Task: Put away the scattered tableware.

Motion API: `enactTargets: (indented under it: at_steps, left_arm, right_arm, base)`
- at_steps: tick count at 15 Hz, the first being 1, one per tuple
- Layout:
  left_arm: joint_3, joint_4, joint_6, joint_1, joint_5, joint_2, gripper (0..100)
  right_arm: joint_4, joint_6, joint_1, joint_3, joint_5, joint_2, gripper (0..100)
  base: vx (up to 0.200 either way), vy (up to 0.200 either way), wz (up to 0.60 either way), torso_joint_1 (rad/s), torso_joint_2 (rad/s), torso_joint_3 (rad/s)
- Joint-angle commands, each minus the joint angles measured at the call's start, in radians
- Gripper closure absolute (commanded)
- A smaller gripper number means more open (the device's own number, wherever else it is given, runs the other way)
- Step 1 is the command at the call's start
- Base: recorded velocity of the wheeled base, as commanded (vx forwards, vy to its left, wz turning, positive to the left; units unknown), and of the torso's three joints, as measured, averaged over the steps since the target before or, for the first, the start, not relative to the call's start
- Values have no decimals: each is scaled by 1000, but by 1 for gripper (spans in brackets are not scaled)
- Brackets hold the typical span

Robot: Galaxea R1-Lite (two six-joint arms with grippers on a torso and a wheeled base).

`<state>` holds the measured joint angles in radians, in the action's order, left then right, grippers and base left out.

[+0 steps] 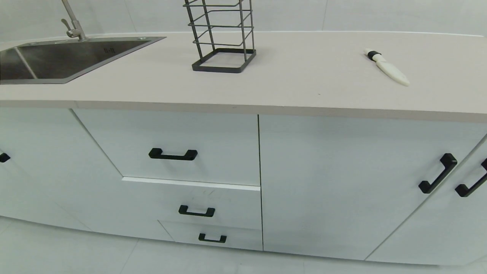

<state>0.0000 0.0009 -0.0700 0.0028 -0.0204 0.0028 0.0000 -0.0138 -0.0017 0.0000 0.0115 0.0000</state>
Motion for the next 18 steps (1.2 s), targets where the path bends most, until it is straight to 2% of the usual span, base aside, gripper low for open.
enactTargets:
  at_steps: [1, 3, 4, 5, 6, 11, 17, 18]
  left_arm:
    - [0, -1, 15, 2, 0, -3, 0]
    - [0, -1, 58, 2, -3, -3, 0]
    - [0, -1, 102, 2, -4, -3, 0]
    - [0, -2, 110, 2, -4, -3, 0]
    - [0, -2, 102, 2, -4, -3, 0]
    - [0, -2, 111, 2, -27, -3, 0]
    - [0, -5, 113, 2, -29, -3, 0]
    - [0, -5, 113, 2, -29, -3, 0]
  right_arm:
    - [0, -2, 0, 0, -1, 0, 0]
    - [0, 0, 0, 0, -1, 0, 0]
    - [0, 0, 0, 0, -1, 0, 0]
    - [0, 0, 0, 0, -1, 0, 0]
    - [0, -2, 0, 0, -1, 0, 0]
    - [0, -2, 0, 0, -1, 0, 0]
    - [0, -2, 0, 0, -1, 0, 0]
    - [0, -2, 0, 0, -1, 0, 0]
  base:
    - [0, 0, 0, 0, 0, 0]
    - [0, 0, -600, 2, 2, 2]
    - [0, 0, -600, -2, 7, 7]
    - [0, 0, -600, 7, -2, 2]
    - [0, 0, 0, 0, 0, 0]
    - [0, 0, 0, 0, 0, 0]
    - [200, 0, 0, -1, 2, 3]
    - [0, 0, 0, 0, 0, 0]
